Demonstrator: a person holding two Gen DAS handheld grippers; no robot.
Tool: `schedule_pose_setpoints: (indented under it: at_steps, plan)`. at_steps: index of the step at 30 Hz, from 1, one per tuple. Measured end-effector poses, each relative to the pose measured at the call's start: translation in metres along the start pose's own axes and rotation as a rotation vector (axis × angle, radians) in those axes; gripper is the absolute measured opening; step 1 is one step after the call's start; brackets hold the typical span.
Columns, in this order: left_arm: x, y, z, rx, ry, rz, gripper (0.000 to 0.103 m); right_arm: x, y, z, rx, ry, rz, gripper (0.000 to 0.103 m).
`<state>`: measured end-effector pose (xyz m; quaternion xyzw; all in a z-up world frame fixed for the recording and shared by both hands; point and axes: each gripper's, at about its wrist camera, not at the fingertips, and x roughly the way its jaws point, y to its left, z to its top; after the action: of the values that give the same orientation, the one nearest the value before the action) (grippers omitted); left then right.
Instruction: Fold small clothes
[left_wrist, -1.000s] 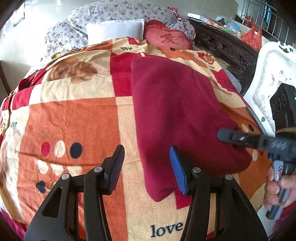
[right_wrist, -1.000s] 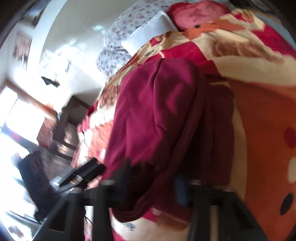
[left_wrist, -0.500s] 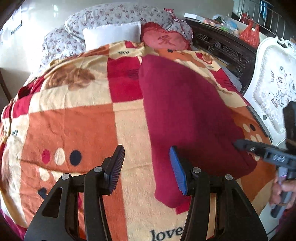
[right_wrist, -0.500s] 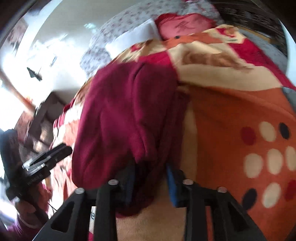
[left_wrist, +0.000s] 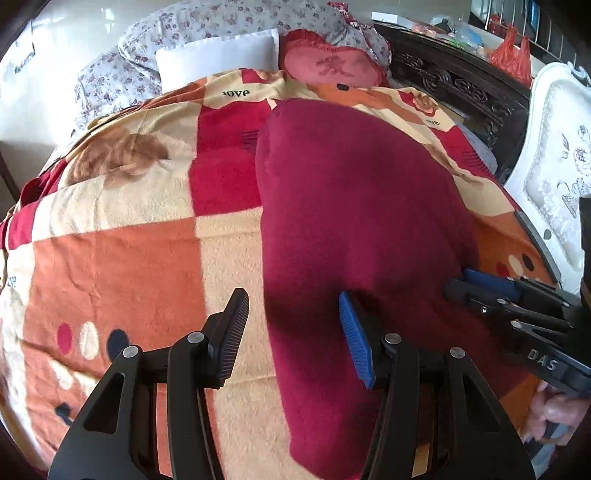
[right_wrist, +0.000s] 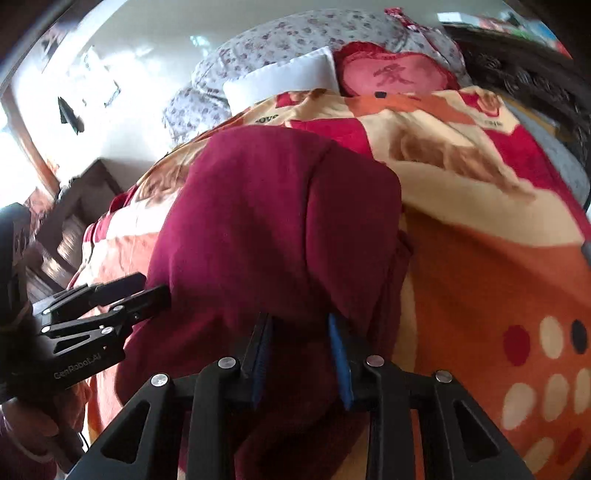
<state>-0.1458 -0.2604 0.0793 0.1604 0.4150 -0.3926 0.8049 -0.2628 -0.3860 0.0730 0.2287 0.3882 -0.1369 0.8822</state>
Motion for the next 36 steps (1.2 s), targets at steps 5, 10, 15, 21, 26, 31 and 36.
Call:
schedule_pose_setpoints:
  at_steps: [5,10,15,21,26,31,36]
  plan:
    - [-0.014,0.003,0.000,0.013,-0.036,-0.018,0.052,-0.025,-0.005,0.000,0.017,-0.025,0.039,0.033]
    - [-0.019,0.029,0.006,-0.114,-0.041,-0.177,0.069,-0.039,-0.026,-0.003,0.133,-0.118,0.056,0.086]
    - [0.002,0.041,0.010,-0.228,0.021,-0.316,0.073,-0.001,-0.058,-0.004,0.261,-0.027,0.124,0.086]
    - [0.036,0.036,0.010,-0.276,0.091,-0.404,0.080,0.030,-0.070,-0.007,0.369,0.002,0.332,0.087]
    - [0.036,0.027,0.010,-0.272,0.101,-0.451,0.061,0.017,-0.049,0.001,0.251,-0.018,0.242,0.056]
    - [-0.007,0.026,0.007,-0.209,0.069,-0.428,0.051,-0.020,-0.011,0.007,0.125,-0.054,0.224,0.046]
    - [-0.060,0.054,-0.022,-0.208,0.057,-0.371,0.051,-0.031,0.028,-0.003,0.100,-0.019,0.313,0.045]
